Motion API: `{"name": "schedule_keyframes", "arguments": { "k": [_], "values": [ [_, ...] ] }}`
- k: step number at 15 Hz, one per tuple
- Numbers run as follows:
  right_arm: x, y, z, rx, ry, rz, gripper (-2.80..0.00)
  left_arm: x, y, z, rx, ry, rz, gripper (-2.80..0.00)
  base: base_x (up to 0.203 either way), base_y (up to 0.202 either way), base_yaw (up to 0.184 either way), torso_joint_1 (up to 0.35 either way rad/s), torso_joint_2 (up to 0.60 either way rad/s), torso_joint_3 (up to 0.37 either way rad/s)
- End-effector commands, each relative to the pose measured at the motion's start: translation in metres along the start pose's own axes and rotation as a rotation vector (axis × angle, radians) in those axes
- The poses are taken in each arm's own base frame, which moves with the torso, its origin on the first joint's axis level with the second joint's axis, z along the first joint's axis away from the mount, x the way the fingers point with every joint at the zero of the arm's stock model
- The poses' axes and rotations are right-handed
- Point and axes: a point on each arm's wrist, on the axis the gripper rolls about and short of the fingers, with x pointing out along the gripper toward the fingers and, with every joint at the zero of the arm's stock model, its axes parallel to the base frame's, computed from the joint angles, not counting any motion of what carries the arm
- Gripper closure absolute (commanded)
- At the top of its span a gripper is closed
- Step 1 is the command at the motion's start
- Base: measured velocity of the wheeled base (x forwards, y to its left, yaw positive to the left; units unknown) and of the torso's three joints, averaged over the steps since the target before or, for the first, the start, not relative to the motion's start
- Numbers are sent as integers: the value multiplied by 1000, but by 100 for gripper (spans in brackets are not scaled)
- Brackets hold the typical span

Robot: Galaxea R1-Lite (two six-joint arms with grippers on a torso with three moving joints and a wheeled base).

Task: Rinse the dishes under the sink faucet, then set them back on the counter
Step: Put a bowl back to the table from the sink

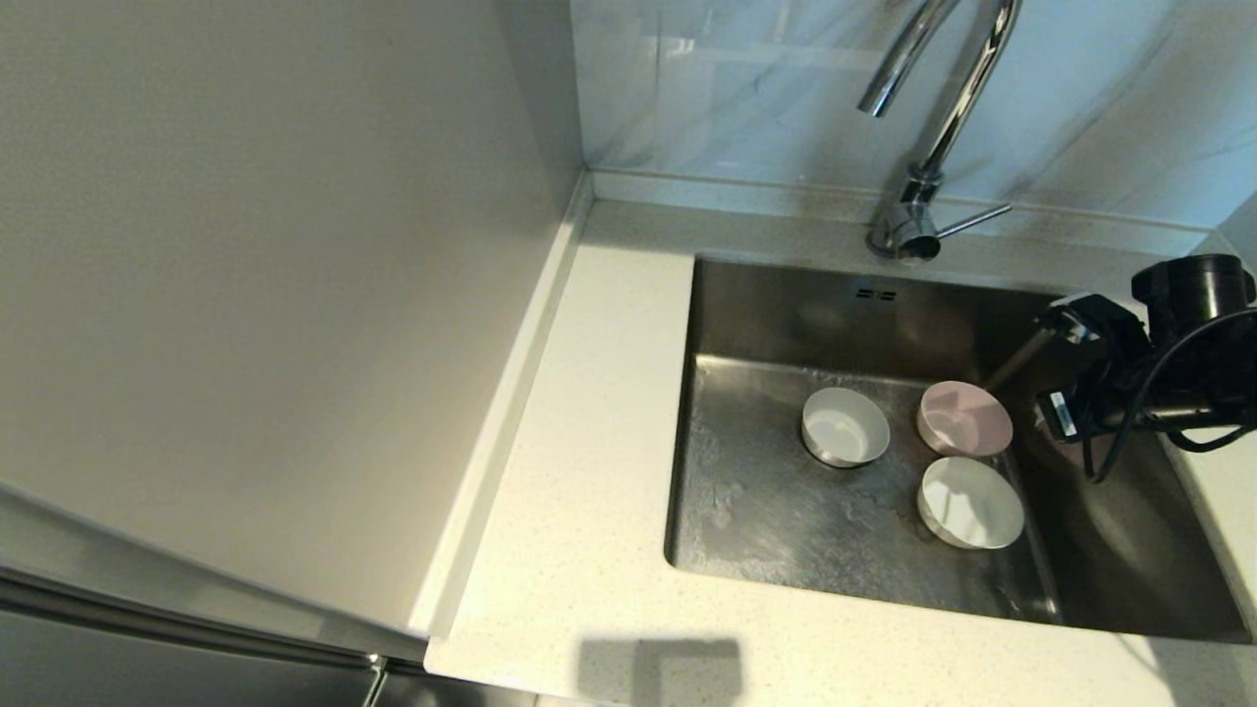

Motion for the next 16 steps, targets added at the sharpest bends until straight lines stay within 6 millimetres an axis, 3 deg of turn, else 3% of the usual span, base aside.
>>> {"name": "schedule_keyframes", "arguments": {
  "k": [1, 5, 8, 11, 16],
  "values": [
    [-10, 7, 2, -42, -20, 20, 0, 0, 0, 0, -1, -3, 1, 0, 0, 0, 0, 0, 0, 0],
    [-10, 29, 9, -73, -55, 125, 0, 0, 0, 0, -1, -3, 1, 0, 0, 0, 0, 0, 0, 0],
    [-1, 59, 17, 78, -36, 180, 0, 0, 0, 0, -1, -3, 1, 0, 0, 0, 0, 0, 0, 0],
    [17, 73, 15, 106, 33, 58, 0, 0, 0, 0, -1, -3, 1, 0, 0, 0, 0, 0, 0, 0],
    [24, 86, 12, 76, 73, 17, 0, 0, 0, 0, -1, -3, 1, 0, 0, 0, 0, 0, 0, 0]
  ]
}}
